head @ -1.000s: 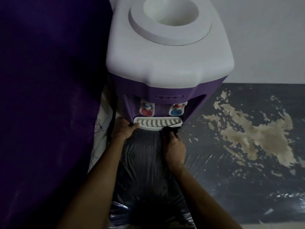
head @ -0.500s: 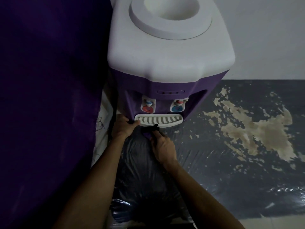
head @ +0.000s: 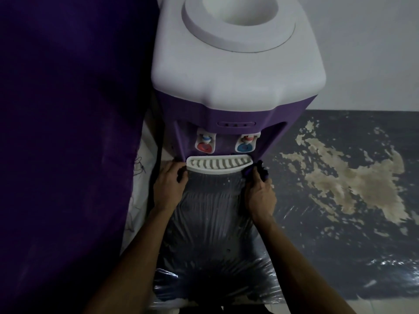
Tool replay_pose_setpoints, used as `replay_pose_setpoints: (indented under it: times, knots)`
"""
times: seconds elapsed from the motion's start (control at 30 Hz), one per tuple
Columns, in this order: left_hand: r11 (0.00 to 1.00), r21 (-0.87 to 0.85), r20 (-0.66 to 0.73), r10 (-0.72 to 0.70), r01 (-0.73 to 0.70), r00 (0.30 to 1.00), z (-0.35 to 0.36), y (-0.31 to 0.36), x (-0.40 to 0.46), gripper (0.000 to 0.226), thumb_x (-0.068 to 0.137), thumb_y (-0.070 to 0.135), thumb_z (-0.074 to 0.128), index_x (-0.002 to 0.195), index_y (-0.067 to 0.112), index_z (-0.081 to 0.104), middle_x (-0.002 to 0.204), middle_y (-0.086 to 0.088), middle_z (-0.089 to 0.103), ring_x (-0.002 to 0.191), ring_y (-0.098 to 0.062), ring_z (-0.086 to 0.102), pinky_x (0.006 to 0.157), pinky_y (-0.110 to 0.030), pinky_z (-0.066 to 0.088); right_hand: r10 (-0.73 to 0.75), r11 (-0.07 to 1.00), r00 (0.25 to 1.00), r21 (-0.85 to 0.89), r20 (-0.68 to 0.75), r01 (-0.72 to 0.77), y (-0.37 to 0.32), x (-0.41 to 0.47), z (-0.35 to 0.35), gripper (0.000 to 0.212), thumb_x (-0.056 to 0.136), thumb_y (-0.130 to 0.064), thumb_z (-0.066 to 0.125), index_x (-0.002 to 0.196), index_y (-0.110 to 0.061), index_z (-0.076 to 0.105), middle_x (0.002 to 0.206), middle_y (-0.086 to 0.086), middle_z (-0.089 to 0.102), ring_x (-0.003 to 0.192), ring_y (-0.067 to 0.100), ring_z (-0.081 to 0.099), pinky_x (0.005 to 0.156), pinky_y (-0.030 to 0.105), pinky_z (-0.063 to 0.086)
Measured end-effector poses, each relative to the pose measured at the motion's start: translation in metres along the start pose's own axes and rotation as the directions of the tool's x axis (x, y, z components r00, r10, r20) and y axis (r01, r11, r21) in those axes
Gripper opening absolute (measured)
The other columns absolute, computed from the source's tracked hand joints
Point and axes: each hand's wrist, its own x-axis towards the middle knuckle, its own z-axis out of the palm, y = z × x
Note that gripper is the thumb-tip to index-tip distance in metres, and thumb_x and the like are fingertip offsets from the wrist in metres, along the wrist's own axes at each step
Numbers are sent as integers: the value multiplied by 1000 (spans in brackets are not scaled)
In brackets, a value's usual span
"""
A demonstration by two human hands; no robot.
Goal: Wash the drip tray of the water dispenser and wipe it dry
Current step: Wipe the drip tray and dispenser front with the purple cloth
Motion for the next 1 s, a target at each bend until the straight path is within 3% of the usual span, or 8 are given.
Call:
replay_pose_setpoints:
  times: [0.1, 0.27, 0.47, 0.67, 0.83, 1.0]
  knots:
    - [995, 26, 67, 93, -94, 993, 2, 1, 2, 31, 94, 20, 59, 124, 14, 66, 122, -4, 62, 107, -23, 61, 85, -40, 54, -9, 1000, 1000, 0, 9, 9, -2, 0, -2, 54, 100, -27, 47, 152, -32, 34, 131, 20, 50, 93, 44, 63, 74, 49, 52]
    - [997, 1, 32, 82, -82, 996, 3, 2, 10, 27, 92, 11, 60, 116, 12, 72, 113, -6, 67, 98, -23, 64, 78, -41, 56, -40, 999, 997, -9, 59, 40, -14, -13, 3, 51, 101, -27, 46, 151, -28, 37, 129, 17, 51, 95, 42, 64, 77, 46, 52]
    - [997, -20, 113, 82, -80, 990, -1, -6, 16, 32, 94, 9, 54, 122, 18, 69, 116, 0, 64, 100, -19, 62, 80, -33, 53, -129, 988, 973, -59, 192, 142, -57, -39, 19, 49, 100, -32, 45, 147, -20, 41, 132, 16, 52, 101, 39, 65, 81, 44, 52]
    - [995, -1, 191, 96, -97, 977, -7, -8, 21, 35, 94, 10, 53, 126, 19, 65, 118, 1, 60, 103, -19, 61, 86, -35, 53, -283, 938, 909, -109, 307, 329, -87, -43, 32, 47, 102, -33, 41, 148, -23, 39, 136, 16, 53, 106, 35, 65, 87, 41, 52]
    - [991, 5, 197, 129, -133, 972, -8, -9, 18, 38, 93, 9, 55, 129, 18, 63, 118, -2, 59, 101, -22, 62, 84, -38, 54, -289, 940, 904, -84, 316, 330, -69, -42, 27, 55, 99, -35, 45, 152, -32, 32, 142, 14, 49, 108, 36, 64, 88, 43, 53]
    - [992, -6, 245, 123, -125, 962, -12, -9, 22, 40, 96, 6, 47, 131, 19, 61, 121, -2, 58, 113, -21, 57, 96, -39, 49, -223, 951, 925, -139, 308, 275, -74, -46, 27, 57, 100, -37, 43, 155, -27, 28, 146, 15, 45, 109, 35, 64, 89, 42, 53]
